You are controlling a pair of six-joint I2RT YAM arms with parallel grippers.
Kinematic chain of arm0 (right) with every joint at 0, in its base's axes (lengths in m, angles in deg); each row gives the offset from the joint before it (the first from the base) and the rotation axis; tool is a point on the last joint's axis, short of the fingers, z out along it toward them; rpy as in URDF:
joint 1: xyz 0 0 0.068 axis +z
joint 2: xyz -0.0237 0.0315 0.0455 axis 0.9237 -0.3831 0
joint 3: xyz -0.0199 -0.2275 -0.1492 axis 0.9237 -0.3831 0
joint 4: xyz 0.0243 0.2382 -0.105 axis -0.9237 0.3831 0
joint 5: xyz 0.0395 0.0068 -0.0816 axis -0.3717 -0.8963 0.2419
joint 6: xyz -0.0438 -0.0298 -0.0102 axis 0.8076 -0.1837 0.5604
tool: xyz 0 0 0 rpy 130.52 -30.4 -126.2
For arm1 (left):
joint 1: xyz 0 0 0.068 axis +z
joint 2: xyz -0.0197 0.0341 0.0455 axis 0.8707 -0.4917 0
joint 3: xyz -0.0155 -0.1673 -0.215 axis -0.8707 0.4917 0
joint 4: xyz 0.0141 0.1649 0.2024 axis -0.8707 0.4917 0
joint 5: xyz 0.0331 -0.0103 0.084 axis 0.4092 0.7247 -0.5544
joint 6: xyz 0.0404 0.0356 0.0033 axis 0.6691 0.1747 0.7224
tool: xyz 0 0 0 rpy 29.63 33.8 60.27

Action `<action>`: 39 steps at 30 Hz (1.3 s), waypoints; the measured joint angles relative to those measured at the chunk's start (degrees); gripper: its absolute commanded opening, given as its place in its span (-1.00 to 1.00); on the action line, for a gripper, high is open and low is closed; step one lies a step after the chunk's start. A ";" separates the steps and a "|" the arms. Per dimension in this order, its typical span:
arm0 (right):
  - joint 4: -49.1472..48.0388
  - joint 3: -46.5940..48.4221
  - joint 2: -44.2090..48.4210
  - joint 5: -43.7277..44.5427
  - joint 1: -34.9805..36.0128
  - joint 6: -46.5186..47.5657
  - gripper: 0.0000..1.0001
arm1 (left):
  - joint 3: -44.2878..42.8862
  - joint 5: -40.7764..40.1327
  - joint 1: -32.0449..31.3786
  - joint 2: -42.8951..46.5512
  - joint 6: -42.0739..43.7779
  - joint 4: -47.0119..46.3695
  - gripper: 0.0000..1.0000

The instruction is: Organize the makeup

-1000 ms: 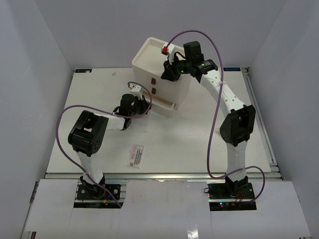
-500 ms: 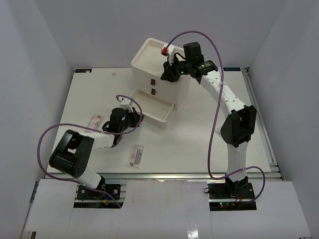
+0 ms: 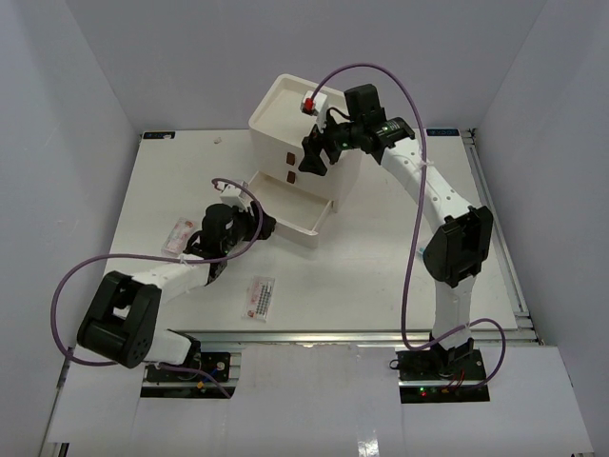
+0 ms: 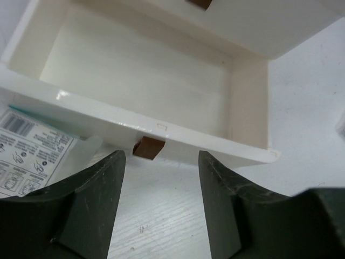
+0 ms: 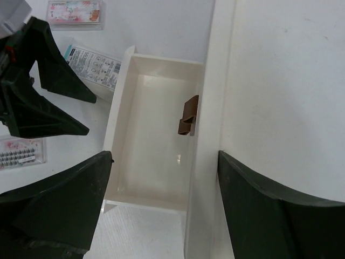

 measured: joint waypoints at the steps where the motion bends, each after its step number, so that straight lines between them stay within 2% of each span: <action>1: 0.48 0.00 0.27 0.35 0.05 0.21 0.77 | -0.40 -0.16 0.00 1.51 -0.18 0.65 0.54; 7: 3.72 -2.56 5.52 2.50 -1.28 1.11 0.82 | -3.05 -0.91 0.00 11.21 -0.74 4.71 0.80; 9: 3.62 -5.36 9.27 2.87 -2.54 1.74 0.83 | -3.93 -1.10 0.00 14.13 -1.00 6.42 0.91; 12: 4.52 -11.49 16.25 2.72 -5.35 2.61 0.86 | -4.66 -1.50 0.00 18.50 -1.50 9.69 0.96; 17: 3.20 -29.61 30.35 1.22 -11.33 5.76 0.89 | -4.72 -0.58 0.00 25.80 -3.56 18.23 0.96; 24: 2.46 -55.09 43.19 -4.66 -14.88 9.50 0.96 | -1.18 3.44 -0.05 32.42 -13.53 32.37 0.96; 26: 2.69 -60.40 45.30 -6.64 -15.32 9.85 0.98 | 0.08 3.81 -0.29 33.04 -14.99 36.50 0.96; 30: 1.28 -65.28 47.57 -10.59 -17.49 10.42 0.95 | 0.85 3.08 -3.94 31.01 -16.78 43.22 0.96; 35: -0.62 -68.15 50.26 -14.76 -20.83 10.75 0.94 | -1.02 -4.42 -11.97 21.22 -19.04 50.66 0.96; 39: -0.99 -68.60 51.45 -16.36 -21.66 10.73 0.94 | -1.47 -10.76 -16.76 16.77 -21.01 56.09 0.96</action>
